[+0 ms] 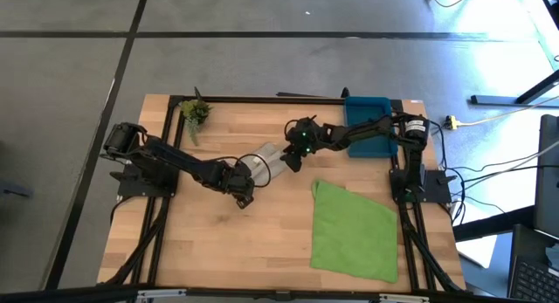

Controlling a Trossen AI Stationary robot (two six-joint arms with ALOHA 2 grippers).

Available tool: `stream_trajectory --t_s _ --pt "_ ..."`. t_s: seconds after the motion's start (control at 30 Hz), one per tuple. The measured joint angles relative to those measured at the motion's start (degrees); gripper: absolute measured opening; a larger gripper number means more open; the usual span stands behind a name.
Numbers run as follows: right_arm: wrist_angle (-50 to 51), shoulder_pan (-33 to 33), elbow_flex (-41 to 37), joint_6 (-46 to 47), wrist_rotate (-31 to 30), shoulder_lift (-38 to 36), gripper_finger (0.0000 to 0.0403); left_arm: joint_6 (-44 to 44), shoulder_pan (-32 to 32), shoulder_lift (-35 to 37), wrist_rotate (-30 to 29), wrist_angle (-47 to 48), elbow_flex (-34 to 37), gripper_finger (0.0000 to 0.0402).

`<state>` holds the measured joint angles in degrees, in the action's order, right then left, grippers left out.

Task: Roll microfiber towels into tight, uniform cylinder then place into a basket
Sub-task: Roll the gray towel

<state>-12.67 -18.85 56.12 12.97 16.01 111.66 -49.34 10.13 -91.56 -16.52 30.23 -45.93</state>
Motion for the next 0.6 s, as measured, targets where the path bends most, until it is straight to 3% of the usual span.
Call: stream_trajectory --t_s 0.6 --pt "0.2 -0.1 0.0 0.2 0.0 0.0 0.0204 -1.3 0.0 3.2 -0.5 1.0 -0.1 0.0097"
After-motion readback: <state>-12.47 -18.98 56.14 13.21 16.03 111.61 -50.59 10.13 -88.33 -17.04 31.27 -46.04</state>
